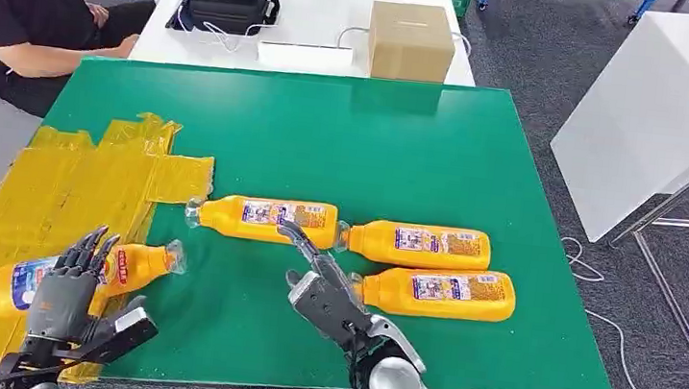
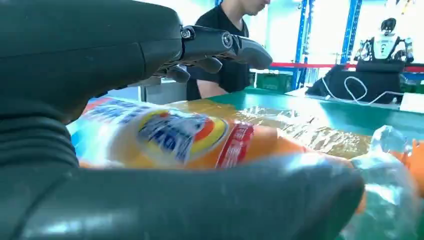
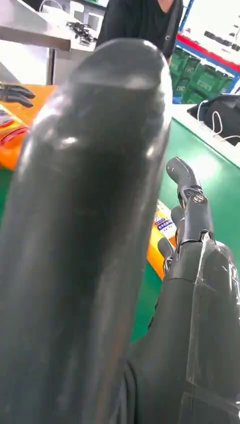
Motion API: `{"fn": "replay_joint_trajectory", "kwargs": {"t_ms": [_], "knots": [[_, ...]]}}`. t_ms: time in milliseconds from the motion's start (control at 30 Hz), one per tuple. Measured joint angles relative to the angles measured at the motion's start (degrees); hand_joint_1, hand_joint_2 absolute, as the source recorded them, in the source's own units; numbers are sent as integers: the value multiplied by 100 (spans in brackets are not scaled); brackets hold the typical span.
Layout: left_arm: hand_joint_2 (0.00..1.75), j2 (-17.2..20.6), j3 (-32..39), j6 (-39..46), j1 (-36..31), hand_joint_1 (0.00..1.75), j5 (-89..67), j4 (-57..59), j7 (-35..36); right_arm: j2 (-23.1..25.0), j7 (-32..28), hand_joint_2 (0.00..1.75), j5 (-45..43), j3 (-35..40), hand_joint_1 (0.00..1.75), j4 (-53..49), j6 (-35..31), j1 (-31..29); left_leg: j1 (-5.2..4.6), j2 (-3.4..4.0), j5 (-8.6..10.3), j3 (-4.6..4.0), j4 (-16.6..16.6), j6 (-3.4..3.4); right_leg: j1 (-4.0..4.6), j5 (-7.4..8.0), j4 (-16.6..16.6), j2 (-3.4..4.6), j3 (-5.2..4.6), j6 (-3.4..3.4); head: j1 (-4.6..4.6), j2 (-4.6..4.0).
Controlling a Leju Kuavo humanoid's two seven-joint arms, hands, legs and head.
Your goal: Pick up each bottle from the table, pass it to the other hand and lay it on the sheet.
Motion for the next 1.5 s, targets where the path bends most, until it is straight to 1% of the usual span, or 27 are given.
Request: {"fn": "replay_joint_trajectory", "kwargs": {"t_ms": [67,133,233,267,400,533,667,767,867,1033,1200,1400,1500], "knots": [[0,-91,78,283,23,0,606,-87,-409,-13,-2,0,115,2,0,0,-89,9,0,0,0,0,0,0,0,0,0,0,-1,0,-2,0],[0,-362,250,566,37,0,1686,-306,-1061,-53,-4,0,275,2,0,-18,-206,48,0,-3,0,1,0,0,0,0,-1,-1,-1,0,0,0],[0,-830,520,446,42,0,3451,-781,-1773,-161,-2,0,526,0,0,-153,-380,207,-4,-3,-1,-1,1,1,-3,0,-2,-1,0,0,0,0],[0,-916,575,397,43,0,3811,-892,-1886,-192,-2,175,557,0,0,-186,-407,252,-4,-1,-1,-1,1,1,-3,0,-2,-1,0,0,0,0],[0,-1415,787,-77,41,0,5601,-1380,-2260,-341,70,175,737,-11,0,-354,-531,404,-8,-1,-1,-1,1,2,-5,0,-3,-1,0,0,0,0],[0,-1712,875,-440,63,0,6335,-1657,-2316,-468,118,175,903,-22,0,-459,-621,499,-7,-1,-1,1,1,2,-4,0,-3,-1,0,0,-2,0],[0,-2053,896,-1229,369,0,7696,-2162,-2153,-797,373,175,1748,-133,0,-716,-915,751,-7,-3,-2,-1,1,2,-4,0,-3,-2,0,1,-2,0],[0,-2293,817,-1498,712,0,7892,-2612,-2054,-1135,752,175,2497,-346,0,-995,-990,1009,-13,-1,-5,-6,1,6,-8,-1,-7,-1,-4,1,0,0],[0,-2395,671,-1570,879,0,7925,-2877,-1975,-1404,973,175,2990,-639,0,-1205,-948,1205,-23,-2,-7,-7,1,8,-18,-1,-10,-2,-4,2,-2,0],[0,-2461,592,-1655,976,0,7953,-3055,-1956,-1655,1053,175,3208,-944,0,-1388,-866,1393,-25,0,-6,-3,1,9,-20,5,-10,-1,-4,9,-2,0],[0,-2522,599,-1725,1000,0,7938,-3176,-1871,-1973,1482,175,3698,-1223,0,-1462,-560,1424,-22,-3,1,-1,1,14,-18,8,-8,-3,0,13,-4,0],[0,-2557,625,-1779,1012,0,7975,-3254,-1835,-2465,1663,175,3759,-1720,0,-1541,-115,1567,-32,-2,2,-4,1,18,-26,10,-9,-2,0,17,-2,0],[0,-2559,634,-1849,1015,0,7988,-3257,-1825,-2658,1674,175,3617,-1913,0,-1545,162,1589,-33,-2,1,-5,1,18,-27,10,-9,-2,-1,17,-4,0]]}}
